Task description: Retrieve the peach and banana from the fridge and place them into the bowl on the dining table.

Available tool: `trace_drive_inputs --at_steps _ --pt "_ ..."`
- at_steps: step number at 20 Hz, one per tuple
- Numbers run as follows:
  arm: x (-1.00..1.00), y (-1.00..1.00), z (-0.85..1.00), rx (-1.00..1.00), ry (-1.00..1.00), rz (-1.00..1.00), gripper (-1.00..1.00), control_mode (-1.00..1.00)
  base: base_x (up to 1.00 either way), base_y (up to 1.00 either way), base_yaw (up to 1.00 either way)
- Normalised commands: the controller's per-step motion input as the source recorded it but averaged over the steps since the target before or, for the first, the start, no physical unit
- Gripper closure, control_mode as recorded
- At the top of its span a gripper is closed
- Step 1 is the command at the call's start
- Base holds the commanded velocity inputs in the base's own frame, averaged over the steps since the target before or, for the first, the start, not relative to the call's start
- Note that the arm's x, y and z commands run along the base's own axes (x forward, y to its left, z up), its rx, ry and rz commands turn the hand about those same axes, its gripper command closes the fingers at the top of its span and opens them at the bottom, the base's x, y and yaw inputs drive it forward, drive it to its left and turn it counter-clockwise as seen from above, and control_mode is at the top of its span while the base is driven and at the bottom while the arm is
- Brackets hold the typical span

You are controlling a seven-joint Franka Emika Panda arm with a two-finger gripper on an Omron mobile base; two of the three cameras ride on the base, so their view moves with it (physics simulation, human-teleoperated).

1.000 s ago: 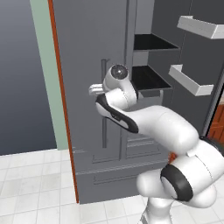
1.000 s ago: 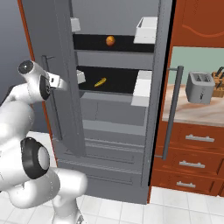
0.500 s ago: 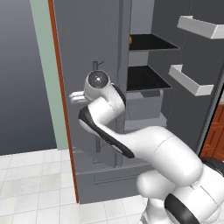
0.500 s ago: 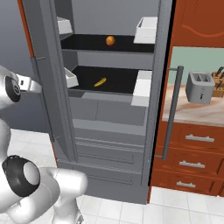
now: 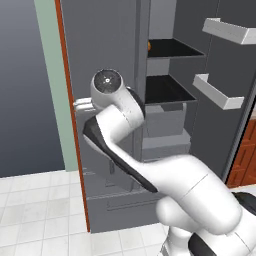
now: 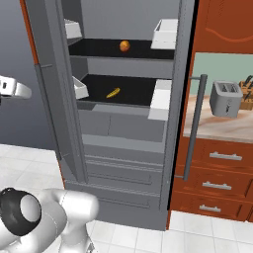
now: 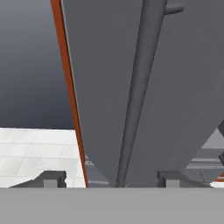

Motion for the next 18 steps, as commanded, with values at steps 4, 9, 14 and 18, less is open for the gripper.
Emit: trace_drive_inputs --at_steps 4,9,14,18 --pt "0.00 -0.71 0.38 0.10 0.02 -0.07 -1.00 -1.00 0.00 0.00 0.00" --pt "-0.17 -1.00 -0.18 0.60 -0.09 -0.28 -1.00 -1.00 0.00 0.00 0.00" --pt "-0.16 -0.76 -0.06 0.75 -0.01 -0.40 -1.00 -1.00 0.00 0.00 0.00" --pt "-0.04 -0.69 0.02 0.74 0.13 -0.37 -1.00 -1.00 0.00 0.00 0.00"
